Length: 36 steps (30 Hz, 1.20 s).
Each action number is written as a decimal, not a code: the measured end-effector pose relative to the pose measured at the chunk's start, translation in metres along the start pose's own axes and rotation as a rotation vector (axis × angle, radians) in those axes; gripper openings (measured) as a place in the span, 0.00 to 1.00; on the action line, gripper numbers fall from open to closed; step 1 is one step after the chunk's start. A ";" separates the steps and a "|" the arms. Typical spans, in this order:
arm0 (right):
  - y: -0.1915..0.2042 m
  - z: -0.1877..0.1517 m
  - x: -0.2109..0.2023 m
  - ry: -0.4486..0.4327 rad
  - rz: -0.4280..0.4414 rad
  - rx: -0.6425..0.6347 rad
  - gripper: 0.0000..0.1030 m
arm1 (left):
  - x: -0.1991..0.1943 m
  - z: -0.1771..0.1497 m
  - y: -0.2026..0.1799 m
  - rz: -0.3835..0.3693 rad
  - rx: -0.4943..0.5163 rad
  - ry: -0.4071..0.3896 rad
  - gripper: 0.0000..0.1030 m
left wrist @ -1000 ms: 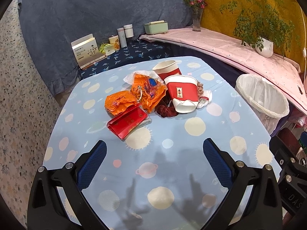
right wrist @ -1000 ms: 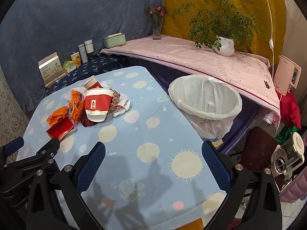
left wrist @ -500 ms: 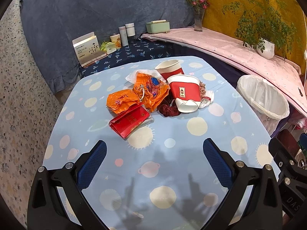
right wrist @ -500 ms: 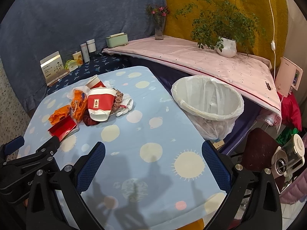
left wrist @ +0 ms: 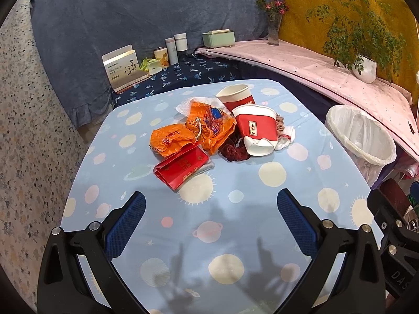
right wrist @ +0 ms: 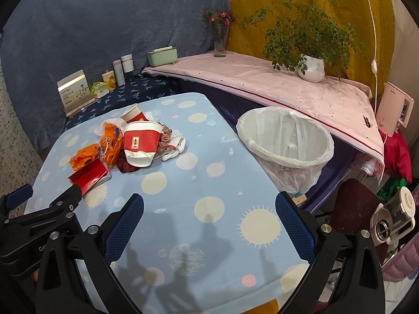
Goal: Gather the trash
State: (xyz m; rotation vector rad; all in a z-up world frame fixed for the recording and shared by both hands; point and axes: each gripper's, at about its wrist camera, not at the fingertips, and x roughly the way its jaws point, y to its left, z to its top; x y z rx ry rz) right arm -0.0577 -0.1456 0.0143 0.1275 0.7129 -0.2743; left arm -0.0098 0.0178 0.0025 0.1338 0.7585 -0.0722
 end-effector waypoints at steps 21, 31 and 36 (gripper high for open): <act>-0.004 0.001 0.000 0.004 -0.005 0.021 0.94 | 0.001 0.003 -0.003 -0.011 0.005 0.002 0.93; -0.004 0.001 0.003 0.006 -0.006 0.017 0.94 | 0.001 0.002 -0.003 -0.014 0.001 0.002 0.93; -0.004 0.001 0.004 0.006 -0.008 0.018 0.94 | 0.001 0.002 -0.002 -0.014 0.003 -0.005 0.93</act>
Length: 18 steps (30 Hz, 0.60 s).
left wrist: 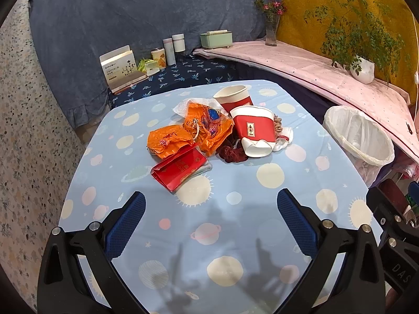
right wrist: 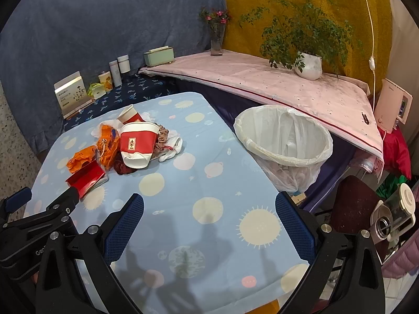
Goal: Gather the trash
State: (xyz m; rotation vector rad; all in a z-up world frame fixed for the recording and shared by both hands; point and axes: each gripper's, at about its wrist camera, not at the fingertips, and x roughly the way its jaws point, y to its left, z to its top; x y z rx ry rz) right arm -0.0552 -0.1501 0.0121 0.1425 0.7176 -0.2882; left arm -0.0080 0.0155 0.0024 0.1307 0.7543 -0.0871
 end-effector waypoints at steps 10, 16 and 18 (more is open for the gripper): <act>-0.002 0.000 0.004 0.003 -0.009 0.006 0.94 | 0.004 0.000 0.003 -0.019 -0.011 0.003 0.93; -0.001 0.000 0.009 0.006 -0.017 0.013 0.94 | 0.009 0.000 0.006 -0.030 -0.017 0.022 0.93; 0.000 0.000 0.011 0.008 -0.016 0.013 0.94 | 0.011 0.000 0.007 -0.025 -0.016 0.025 0.93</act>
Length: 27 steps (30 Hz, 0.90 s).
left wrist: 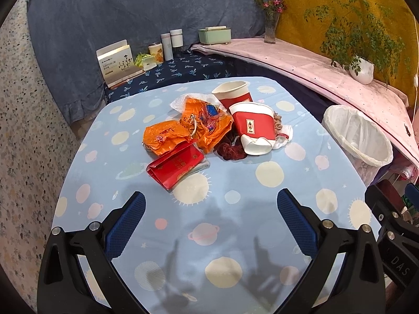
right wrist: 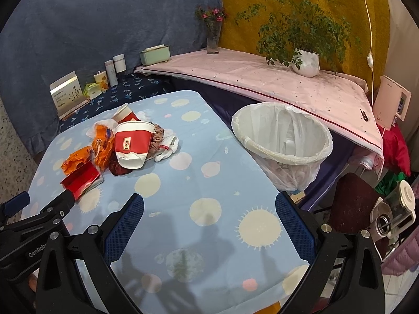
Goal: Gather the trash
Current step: 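Grasp the red envelope with the left tool while the right tool grasps the red-white paper cup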
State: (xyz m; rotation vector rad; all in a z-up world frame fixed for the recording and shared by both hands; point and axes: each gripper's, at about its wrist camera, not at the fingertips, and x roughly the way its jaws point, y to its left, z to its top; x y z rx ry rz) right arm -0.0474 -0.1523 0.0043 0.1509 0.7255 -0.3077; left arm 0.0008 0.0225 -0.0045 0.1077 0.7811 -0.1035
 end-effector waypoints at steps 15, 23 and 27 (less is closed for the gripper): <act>0.017 0.016 0.026 -0.003 0.045 0.001 0.94 | 0.030 0.009 0.032 0.057 -0.016 -0.011 0.93; 0.041 0.032 0.055 0.001 0.102 -0.005 0.94 | 0.059 0.017 0.056 0.092 -0.035 -0.029 0.93; 0.056 0.042 0.075 0.010 0.145 -0.007 0.94 | 0.084 0.021 0.067 0.089 -0.037 0.012 0.93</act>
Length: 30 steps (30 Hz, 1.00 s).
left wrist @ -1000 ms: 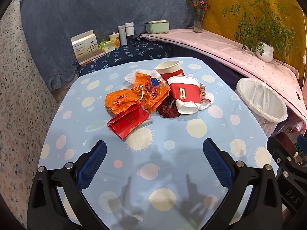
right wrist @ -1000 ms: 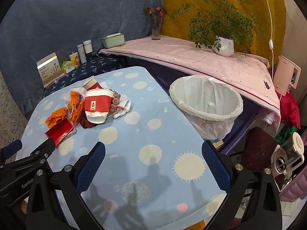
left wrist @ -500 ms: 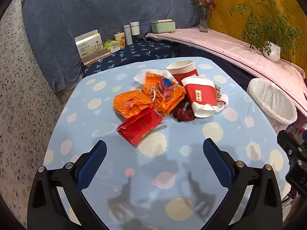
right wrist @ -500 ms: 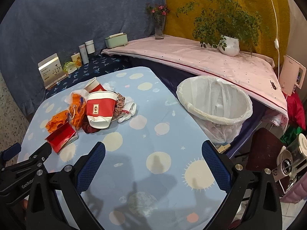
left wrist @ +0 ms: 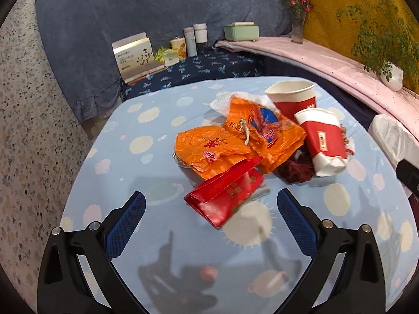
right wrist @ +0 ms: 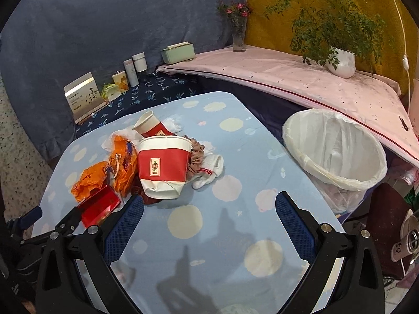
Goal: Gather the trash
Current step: 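Grasp the red envelope with the left tool while the right tool grasps the red-white paper cup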
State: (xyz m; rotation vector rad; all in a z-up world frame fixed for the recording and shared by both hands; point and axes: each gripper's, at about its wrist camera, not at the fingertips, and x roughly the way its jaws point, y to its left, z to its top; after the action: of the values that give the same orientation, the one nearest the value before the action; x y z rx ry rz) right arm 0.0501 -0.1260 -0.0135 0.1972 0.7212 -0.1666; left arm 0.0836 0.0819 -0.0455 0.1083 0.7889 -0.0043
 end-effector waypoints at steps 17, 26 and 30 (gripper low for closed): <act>0.034 0.022 0.101 0.105 0.112 0.013 0.89 | 0.068 0.005 0.017 -0.070 -0.002 0.095 0.93; 0.045 0.016 0.123 0.164 0.185 0.032 0.57 | 0.078 0.004 0.012 -0.157 0.007 0.121 0.59; 0.047 0.012 0.117 0.169 0.225 0.023 0.34 | 0.073 0.002 0.009 -0.179 0.004 0.120 0.35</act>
State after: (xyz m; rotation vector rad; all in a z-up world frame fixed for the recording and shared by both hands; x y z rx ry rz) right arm 0.1540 -0.0925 -0.0773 0.3156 0.8590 0.0569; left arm 0.1368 0.0933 -0.0947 0.0420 0.9166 -0.1701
